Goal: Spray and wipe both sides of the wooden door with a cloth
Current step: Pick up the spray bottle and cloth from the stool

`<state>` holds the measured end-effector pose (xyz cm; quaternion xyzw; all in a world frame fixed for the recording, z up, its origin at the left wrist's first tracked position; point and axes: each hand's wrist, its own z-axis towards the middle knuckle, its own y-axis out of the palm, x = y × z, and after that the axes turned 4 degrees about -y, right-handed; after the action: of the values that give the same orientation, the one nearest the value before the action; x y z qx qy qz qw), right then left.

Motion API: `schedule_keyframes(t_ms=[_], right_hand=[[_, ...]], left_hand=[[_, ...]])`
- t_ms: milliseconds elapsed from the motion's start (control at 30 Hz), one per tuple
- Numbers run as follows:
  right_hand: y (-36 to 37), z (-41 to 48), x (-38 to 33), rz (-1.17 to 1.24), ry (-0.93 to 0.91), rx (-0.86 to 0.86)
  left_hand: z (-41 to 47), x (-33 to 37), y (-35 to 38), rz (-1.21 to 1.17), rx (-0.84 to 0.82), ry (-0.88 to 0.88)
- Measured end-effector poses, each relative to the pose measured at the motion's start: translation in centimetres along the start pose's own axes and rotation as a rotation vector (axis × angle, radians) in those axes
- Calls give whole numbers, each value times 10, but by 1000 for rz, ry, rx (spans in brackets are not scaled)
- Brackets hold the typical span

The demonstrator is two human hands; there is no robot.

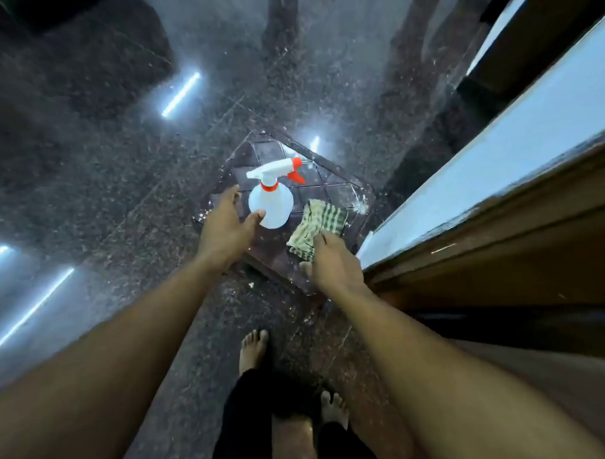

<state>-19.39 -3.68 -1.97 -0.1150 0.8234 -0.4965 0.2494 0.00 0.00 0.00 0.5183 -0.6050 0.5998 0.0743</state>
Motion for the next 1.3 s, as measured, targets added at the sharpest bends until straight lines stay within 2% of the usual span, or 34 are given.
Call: schedule_keyframes(t_ms=[100, 267, 367, 433, 533, 633, 700, 800, 900, 1100, 1300], right_hand=[[14, 24, -3, -37, 38, -39], [30, 62, -8, -59, 86, 20], [36, 72, -8, -64, 126, 4], [36, 70, -7, -29, 133, -31], [29, 70, -1, -32, 151, -58], [19, 75, 5, -25, 193, -1], [8, 71, 5, 11, 285, 47], [-5, 58, 3, 180, 447, 123], [-14, 39, 2, 409, 530, 135], [-47, -17, -2, 641, 537, 141], [-92, -91, 2, 825, 479, 153]], left_hand=[[34, -6, 3, -41, -66, 11], [87, -14, 13, -200, -339, 92], [106, -12, 20, -320, -506, 130], [109, -6, 23, -328, -554, 179], [111, 8, 25, -279, -575, 305], [115, 5, 30, -272, -563, 317], [111, 3, 28, -245, -542, 294], [95, 9, 22, -301, -480, 254], [69, 16, 11, -370, -467, 219], [8, 38, -15, -485, -462, 199], [-63, 73, -39, -556, -350, 143]])
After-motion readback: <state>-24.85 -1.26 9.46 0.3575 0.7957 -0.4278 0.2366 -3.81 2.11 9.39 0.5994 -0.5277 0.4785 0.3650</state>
